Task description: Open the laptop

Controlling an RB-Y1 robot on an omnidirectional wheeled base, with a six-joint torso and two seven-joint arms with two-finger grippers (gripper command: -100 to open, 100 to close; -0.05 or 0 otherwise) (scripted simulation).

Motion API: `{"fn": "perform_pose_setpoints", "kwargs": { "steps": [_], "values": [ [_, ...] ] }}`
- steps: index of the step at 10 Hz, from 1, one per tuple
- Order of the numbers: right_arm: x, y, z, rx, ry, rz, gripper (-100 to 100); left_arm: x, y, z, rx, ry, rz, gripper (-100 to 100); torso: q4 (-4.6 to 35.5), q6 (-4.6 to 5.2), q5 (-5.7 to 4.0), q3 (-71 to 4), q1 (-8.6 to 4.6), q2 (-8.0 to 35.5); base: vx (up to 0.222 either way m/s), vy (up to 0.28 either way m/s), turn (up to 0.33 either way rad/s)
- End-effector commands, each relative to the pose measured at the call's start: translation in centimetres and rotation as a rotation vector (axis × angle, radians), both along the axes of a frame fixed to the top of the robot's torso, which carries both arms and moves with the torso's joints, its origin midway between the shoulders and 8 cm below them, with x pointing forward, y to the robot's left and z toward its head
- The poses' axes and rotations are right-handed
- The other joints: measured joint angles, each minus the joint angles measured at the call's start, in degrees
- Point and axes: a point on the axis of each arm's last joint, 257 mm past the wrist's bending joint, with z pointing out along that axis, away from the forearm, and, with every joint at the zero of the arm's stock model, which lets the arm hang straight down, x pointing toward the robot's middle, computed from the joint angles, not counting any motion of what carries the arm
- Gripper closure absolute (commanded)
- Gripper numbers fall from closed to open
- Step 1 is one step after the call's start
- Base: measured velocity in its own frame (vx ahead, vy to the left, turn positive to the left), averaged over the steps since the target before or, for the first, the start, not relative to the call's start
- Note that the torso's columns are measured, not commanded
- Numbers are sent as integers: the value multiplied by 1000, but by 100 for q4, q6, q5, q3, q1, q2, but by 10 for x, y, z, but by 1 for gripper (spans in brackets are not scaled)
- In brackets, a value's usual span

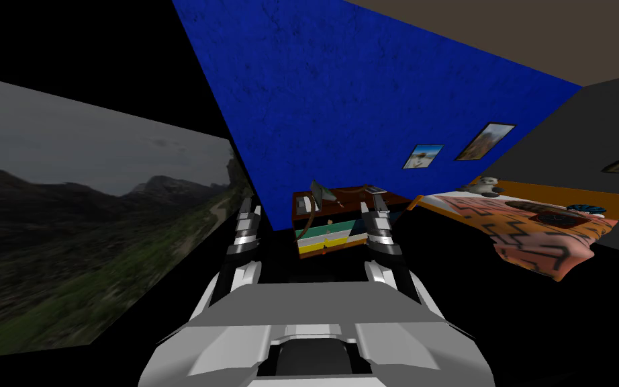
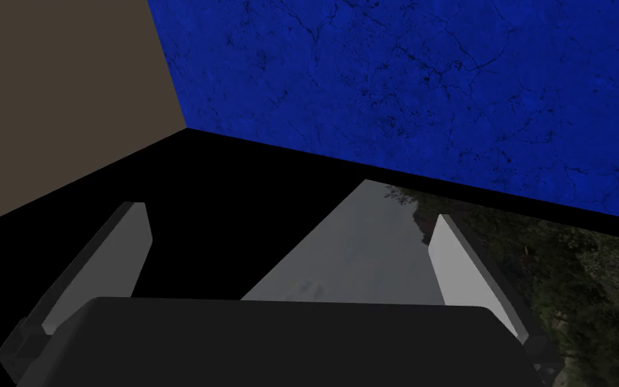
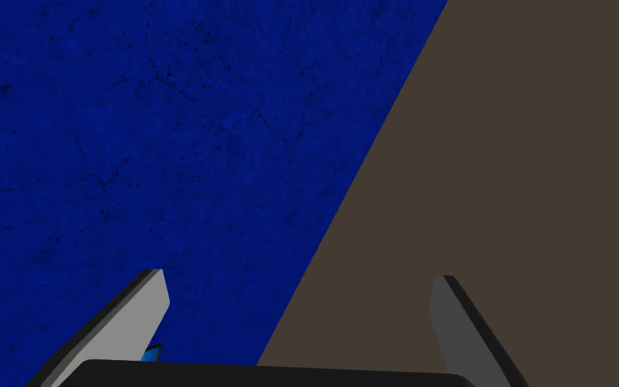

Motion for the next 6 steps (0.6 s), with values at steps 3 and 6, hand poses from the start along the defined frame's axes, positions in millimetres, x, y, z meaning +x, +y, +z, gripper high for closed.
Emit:
{"fn": "perform_pose_setpoints", "kwargs": {
  "steps": [3,6],
  "values": [
    [0,0,0,0,0,0,0,0,0,0,0,0,0,0,1006,0,0,-2014,0,1003,0,0,0],
    [0,0,0,0,0,0,0,0,0,0,0,0,0,0,2268,0,0,-4536,0,2269,0,0,0]
  ]
}}
